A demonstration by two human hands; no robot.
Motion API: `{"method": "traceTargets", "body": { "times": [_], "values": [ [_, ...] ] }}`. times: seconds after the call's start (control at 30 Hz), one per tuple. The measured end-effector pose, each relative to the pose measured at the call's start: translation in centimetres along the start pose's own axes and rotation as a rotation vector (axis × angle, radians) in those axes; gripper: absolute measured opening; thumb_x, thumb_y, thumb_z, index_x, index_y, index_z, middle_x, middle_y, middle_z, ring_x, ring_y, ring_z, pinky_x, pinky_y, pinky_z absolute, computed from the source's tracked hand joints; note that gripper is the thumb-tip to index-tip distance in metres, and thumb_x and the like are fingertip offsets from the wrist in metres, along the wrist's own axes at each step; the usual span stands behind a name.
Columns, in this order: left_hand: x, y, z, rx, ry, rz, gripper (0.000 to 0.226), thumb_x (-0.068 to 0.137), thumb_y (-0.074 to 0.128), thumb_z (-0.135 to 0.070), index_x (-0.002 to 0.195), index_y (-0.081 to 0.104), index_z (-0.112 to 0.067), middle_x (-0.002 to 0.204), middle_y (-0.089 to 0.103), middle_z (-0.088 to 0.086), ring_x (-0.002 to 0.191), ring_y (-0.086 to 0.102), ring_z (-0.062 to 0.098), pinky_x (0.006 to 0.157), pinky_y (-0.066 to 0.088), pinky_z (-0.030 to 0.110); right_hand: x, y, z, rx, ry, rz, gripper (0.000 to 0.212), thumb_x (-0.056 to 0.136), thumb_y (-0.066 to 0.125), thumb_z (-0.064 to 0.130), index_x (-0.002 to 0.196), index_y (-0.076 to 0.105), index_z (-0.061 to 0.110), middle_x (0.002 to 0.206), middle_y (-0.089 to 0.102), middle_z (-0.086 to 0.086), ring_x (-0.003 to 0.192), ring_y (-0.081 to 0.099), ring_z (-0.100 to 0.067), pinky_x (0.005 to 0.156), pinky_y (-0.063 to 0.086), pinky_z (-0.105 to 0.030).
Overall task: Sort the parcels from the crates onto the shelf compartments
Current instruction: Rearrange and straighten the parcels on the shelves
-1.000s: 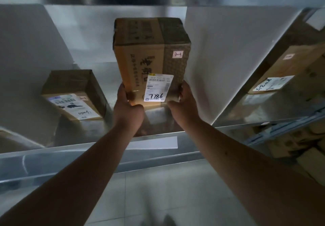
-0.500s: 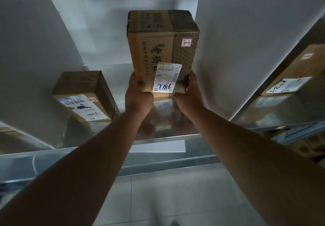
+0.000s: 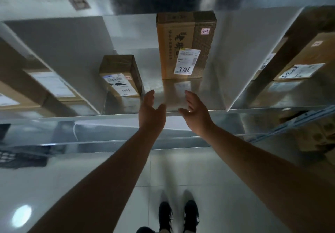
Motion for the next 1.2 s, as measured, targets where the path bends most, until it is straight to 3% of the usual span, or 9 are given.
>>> {"method": "traceTargets", "body": {
  "times": [0.13, 0.27, 0.43, 0.6, 0.77, 0.87, 0.97, 1.1, 1.2],
  "values": [
    [0.2, -4.6, 0.8, -0.061, -0.044, -0.088, 0.061, 0.098, 0.069, -0.017, 0.153, 0.045, -0.029, 0.158, 0.052, -0.003, 0.143, 0.051, 0.019, 0.120, 0.043, 0.043, -2.1, 3.0, 3.8, 0.028, -0.003, 0.035, 0.063, 0.100, 0.072, 0.011, 0.157, 0.045, 0.013, 0.162, 0.049, -0.005, 0.150, 0.044, -0.020, 0.123, 0.035, -0.034],
    [2.5, -9.1, 3.2, -0.058, -0.097, -0.089, 0.066, 0.092, 0.070, -0.015, 0.152, 0.047, -0.028, 0.151, 0.058, -0.002, 0.136, 0.056, 0.019, 0.106, 0.043, 0.026, -2.3, 6.9, 6.5, 0.021, 0.018, 0.048, 0.062, 0.100, 0.071, 0.011, 0.157, 0.044, 0.015, 0.164, 0.047, -0.006, 0.152, 0.044, -0.025, 0.125, 0.036, -0.040],
    [5.3, -12.4, 5.3, -0.063, -0.080, -0.026, 0.061, 0.087, 0.069, -0.009, 0.144, 0.053, -0.023, 0.127, 0.062, -0.010, 0.110, 0.060, 0.016, 0.091, 0.045, 0.026, -1.8, 11.8, 9.4, -0.140, 0.028, 0.005, 0.068, 0.099, 0.073, 0.022, 0.159, 0.042, 0.016, 0.163, 0.048, -0.008, 0.148, 0.048, -0.029, 0.123, 0.041, -0.046],
    [8.3, -12.8, 7.4, -0.182, -0.162, 0.056, 0.084, 0.093, 0.071, -0.022, 0.165, 0.028, -0.021, 0.163, 0.042, 0.007, 0.141, 0.052, 0.031, 0.112, 0.049, 0.048, 0.0, 15.1, 10.8, -0.080, 0.106, -0.029, 0.074, 0.095, 0.073, 0.013, 0.160, 0.039, 0.016, 0.157, 0.052, -0.011, 0.129, 0.058, -0.029, 0.102, 0.051, -0.036],
    [10.8, -12.5, 7.1, -0.238, -0.158, 0.045, 0.071, 0.103, 0.058, -0.011, 0.166, 0.027, -0.025, 0.170, 0.031, 0.004, 0.142, 0.047, 0.023, 0.105, 0.044, 0.026, 3.8, 16.9, 10.7, -0.031, 0.135, -0.099, 0.072, 0.087, 0.074, 0.004, 0.152, 0.048, 0.020, 0.126, 0.065, 0.005, 0.117, 0.065, -0.022, 0.100, 0.056, -0.039],
    [12.4, -11.7, 7.0, -0.252, -0.148, 0.015, 0.051, 0.096, 0.055, 0.000, 0.127, 0.053, -0.040, 0.122, 0.064, -0.015, 0.107, 0.064, 0.010, 0.080, 0.048, 0.007, 5.8, 17.9, 10.5, -0.103, 0.077, -0.096, 0.076, 0.083, 0.076, 0.006, 0.150, 0.046, 0.026, 0.133, 0.071, 0.002, 0.119, 0.066, -0.019, 0.103, 0.055, -0.039],
    [13.7, -11.0, 6.6, -0.237, -0.101, 0.003, 0.053, 0.091, 0.050, 0.006, 0.092, 0.045, -0.047, 0.090, 0.057, -0.027, 0.078, 0.053, -0.011, 0.054, 0.038, -0.001, 7.5, 18.1, 10.3, -0.144, 0.030, -0.111, 0.079, 0.086, 0.075, -0.001, 0.154, 0.041, 0.025, 0.138, 0.068, 0.002, 0.117, 0.061, -0.015, 0.097, 0.051, -0.028],
    [16.5, -9.8, 6.1, -0.297, 0.002, -0.034, 0.044, 0.085, 0.045, -0.009, 0.102, 0.053, -0.048, 0.106, 0.067, -0.015, 0.107, 0.069, 0.014, 0.083, 0.053, 0.016, 9.9, 18.1, 10.1, -0.129, -0.008, -0.091, 0.087, 0.084, 0.073, -0.003, 0.157, 0.038, 0.029, 0.139, 0.068, 0.003, 0.127, 0.065, -0.022, 0.104, 0.057, -0.038],
    [17.9, -9.3, 5.7, -0.324, 0.068, 0.010, 0.049, 0.089, 0.049, -0.008, 0.129, 0.060, -0.034, 0.119, 0.068, -0.005, 0.107, 0.066, 0.015, 0.091, 0.053, 0.025, 12.5, 17.5, 9.0, -0.115, -0.027, -0.075, 0.096, 0.073, 0.071, 0.009, 0.155, 0.034, 0.041, 0.138, 0.068, 0.004, 0.123, 0.067, -0.024, 0.098, 0.061, -0.045]
  ]
}}
Point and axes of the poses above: each hand's wrist, its own x-axis towards the middle knuckle, its own y-axis out of the palm, z = x × y, the point moved 4 cm from there along x, towards the middle knuckle
